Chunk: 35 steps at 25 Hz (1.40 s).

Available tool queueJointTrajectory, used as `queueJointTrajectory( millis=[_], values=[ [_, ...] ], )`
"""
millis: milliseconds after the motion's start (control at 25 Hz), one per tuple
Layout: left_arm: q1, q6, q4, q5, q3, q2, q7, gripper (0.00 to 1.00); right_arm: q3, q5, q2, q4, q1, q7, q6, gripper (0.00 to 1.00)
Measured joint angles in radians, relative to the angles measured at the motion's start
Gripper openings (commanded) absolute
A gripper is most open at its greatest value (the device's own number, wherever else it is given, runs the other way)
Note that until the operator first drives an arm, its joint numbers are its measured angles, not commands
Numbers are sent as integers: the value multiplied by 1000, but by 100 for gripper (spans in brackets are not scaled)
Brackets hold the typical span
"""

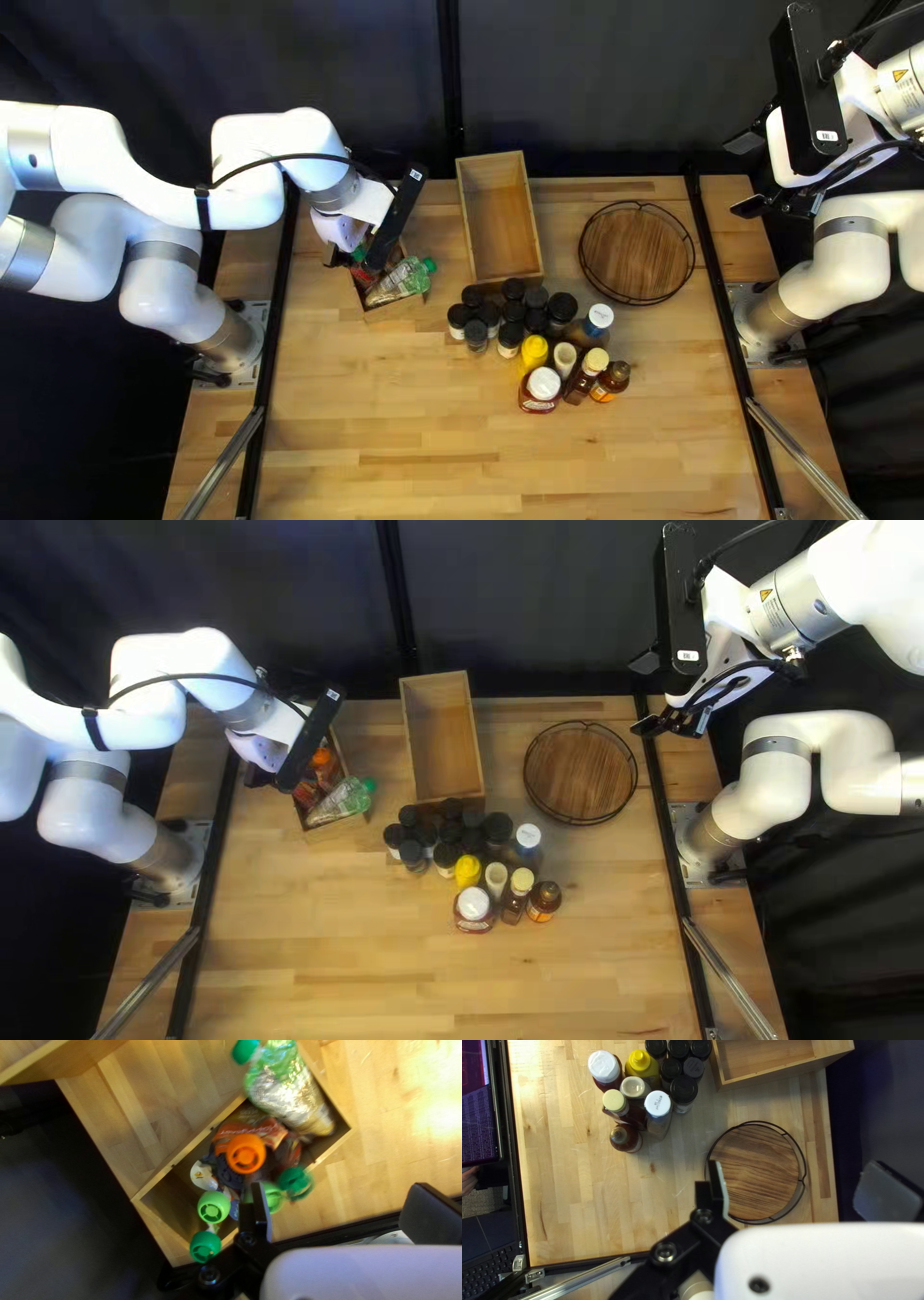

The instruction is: Separate condiments, baby food and spices and place it in 3 different racks/containers

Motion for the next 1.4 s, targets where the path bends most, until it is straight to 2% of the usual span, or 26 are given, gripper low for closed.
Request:
queueJointTrajectory(
  millis=[240, 520, 800, 960, 1080, 1160, 1400],
  values=[
    [-15, 12, 81, -88, -47, 0, -157, 100, 0, 0, 0, 0, 0, 0, 0, 100],
    [-20, 126, 285, -133, -143, 37, -394, 100, 0, 0, 0, 0, 0, 0, 0, 100],
    [5, 299, 476, -115, -155, -13, -459, 100, 0, 0, 0, 0, 0, 0, 0, 100],
    [25, 382, 568, -87, -151, -81, -469, 100, 0, 0, 0, 0, 0, 0, 0, 100],
    [37, 403, 580, -62, -148, -158, -464, 100, 0, 0, 0, 0, 0, 0, 0, 100],
    [43, 399, 556, -46, -146, -220, -459, 100, 0, 0, 0, 0, 0, 0, 0, 100],
    [56, 307, 378, -17, -132, -382, -449, 100, 0, 0, 0, 0, 0, 0, 0, 100]
  ],
)
